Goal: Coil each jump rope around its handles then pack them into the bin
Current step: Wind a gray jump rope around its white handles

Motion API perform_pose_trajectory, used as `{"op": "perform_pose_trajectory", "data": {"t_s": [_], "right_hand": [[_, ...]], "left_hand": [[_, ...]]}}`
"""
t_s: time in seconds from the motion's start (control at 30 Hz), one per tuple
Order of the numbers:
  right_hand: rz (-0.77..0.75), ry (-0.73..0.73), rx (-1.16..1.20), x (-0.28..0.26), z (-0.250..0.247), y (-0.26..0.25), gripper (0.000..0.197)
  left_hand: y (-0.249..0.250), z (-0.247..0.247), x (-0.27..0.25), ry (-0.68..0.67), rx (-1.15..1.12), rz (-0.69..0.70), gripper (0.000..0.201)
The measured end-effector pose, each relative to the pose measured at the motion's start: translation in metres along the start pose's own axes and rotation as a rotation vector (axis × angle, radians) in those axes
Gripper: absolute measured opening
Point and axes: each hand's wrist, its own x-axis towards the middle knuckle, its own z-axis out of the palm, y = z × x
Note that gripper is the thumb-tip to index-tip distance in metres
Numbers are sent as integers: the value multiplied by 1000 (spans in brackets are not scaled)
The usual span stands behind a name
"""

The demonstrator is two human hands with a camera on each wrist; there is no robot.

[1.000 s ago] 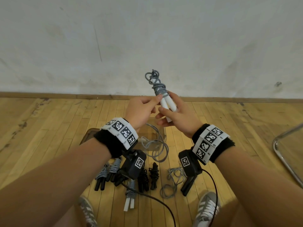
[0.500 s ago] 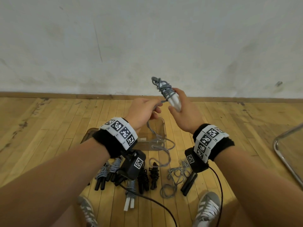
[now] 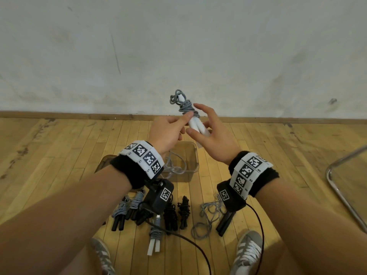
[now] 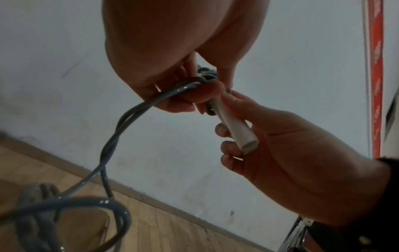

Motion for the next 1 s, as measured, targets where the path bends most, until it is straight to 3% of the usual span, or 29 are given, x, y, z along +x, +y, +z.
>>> {"op": "perform_pose_trajectory", "data": {"t_s": [0.13, 0.23, 0.43, 0.6, 0.8, 0.9, 1.0], "right_hand": [[213, -25, 389, 1, 0, -4, 56], [276, -100, 446, 0, -1, -5, 46], [206, -6, 116, 6, -13, 11, 64], [169, 86, -175, 11, -15, 26, 48], [162, 95, -394, 13, -15, 33, 51], [146, 83, -410, 11, -10, 29, 45], [113, 55, -283, 10, -7, 23, 39]], "left_hand": [[3, 0, 0, -55, -68, 0, 38], [1, -1, 0, -83, -48, 11, 36], [-8, -3, 7, -74, 115, -37, 28], [-11, -3, 5, -141, 127, -36, 21], [-7, 4, 0, -132, 27, -41, 21], [-6, 4, -1, -130, -2, -48, 20], [-4, 2, 0, -108, -19, -49, 23]]}}
